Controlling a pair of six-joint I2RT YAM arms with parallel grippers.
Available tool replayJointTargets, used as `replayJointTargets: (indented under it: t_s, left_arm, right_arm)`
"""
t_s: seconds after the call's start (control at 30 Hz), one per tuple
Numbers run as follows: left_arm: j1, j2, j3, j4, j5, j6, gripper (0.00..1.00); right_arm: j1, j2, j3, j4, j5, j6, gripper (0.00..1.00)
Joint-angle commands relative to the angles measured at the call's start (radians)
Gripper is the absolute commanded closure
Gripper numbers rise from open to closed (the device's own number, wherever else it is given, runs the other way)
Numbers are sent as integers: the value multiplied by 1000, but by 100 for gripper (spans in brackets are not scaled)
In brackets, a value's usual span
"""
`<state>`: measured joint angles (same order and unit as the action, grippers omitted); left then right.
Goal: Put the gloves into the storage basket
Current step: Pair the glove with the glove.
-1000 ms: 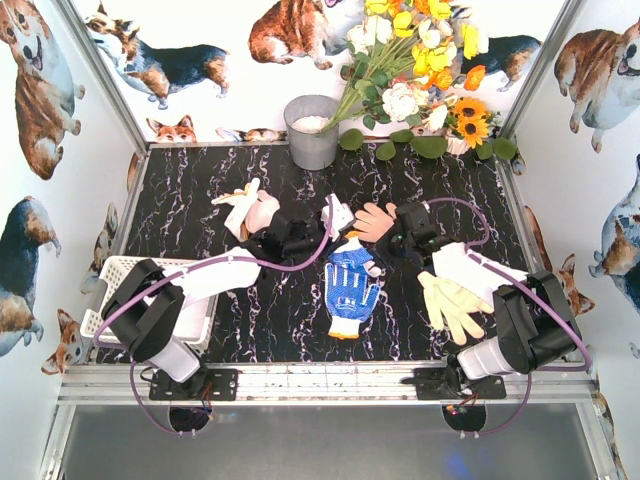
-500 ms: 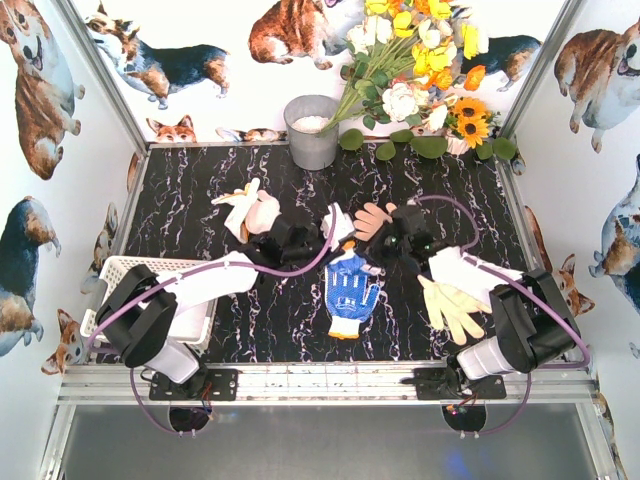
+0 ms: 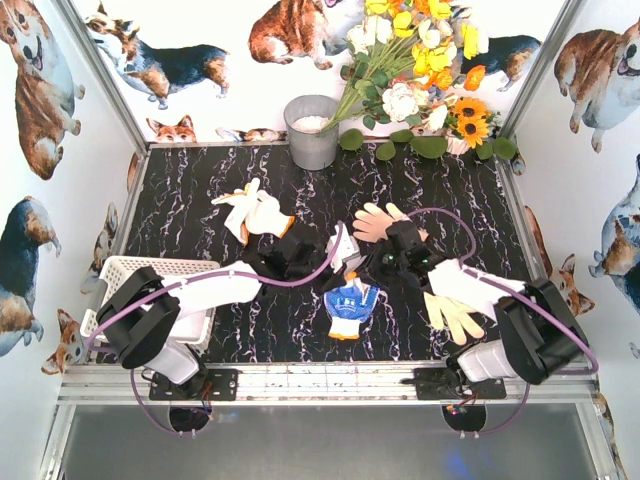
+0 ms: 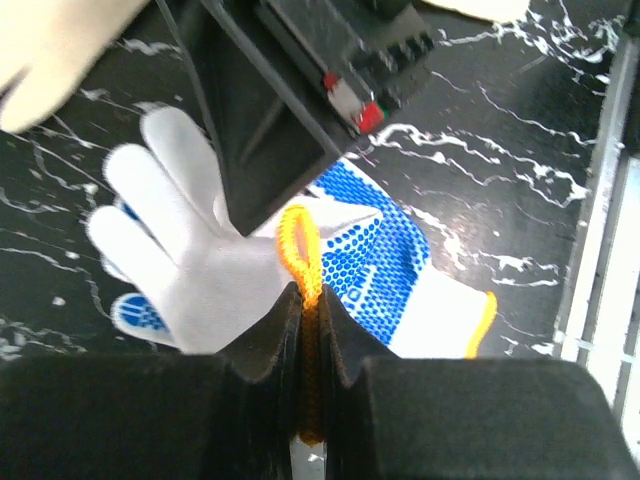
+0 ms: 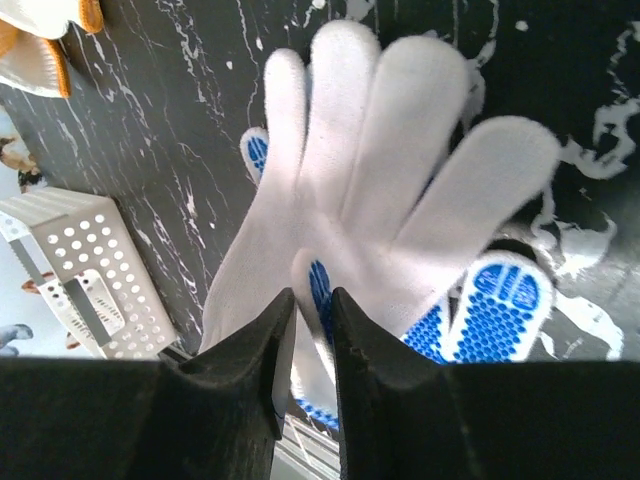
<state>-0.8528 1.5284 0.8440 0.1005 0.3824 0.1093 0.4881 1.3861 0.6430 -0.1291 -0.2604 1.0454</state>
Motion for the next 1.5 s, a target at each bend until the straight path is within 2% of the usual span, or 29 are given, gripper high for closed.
replayJointTargets:
  t_s: [0.0, 0.13, 0.23, 0.4, 0.57, 0.77, 0.93, 1.17, 1.47]
  left_arm:
    - [-26, -32, -41, 11, 41, -70, 98]
    - [-44, -44, -71, 8, 13, -95, 85]
    - [-50, -64, -109, 15, -17, -105, 81]
    - [-57, -94, -160, 35, -54, -128, 77]
    - [-69, -114, -196, 50, -91, -142, 75]
    - [-93, -105, -205, 68, -128, -157, 80]
    - [-114, -103, -206, 109, -150, -189, 84]
    - [-127, -106, -207, 116, -154, -214, 95]
    - [-130, -99, -192, 95, -160, -214, 97]
  right_arm:
    - [7, -80, -36, -32, 55, -26, 74]
    - [8, -129, -105, -2, 38, 19, 64]
    - [9, -169, -142, 23, 41, 57, 60]
    - [8, -200, -144, -14, 77, 45, 55]
    - [5, -163, -81, -106, 106, -17, 52]
    - [-73, -109, 29, -203, 99, -147, 50]
    - [-89, -47, 73, -238, 111, -212, 50]
    - [-79, 106, 174, -282, 72, -301, 54]
    - [-13, 268, 297, -357, 149, -367, 58]
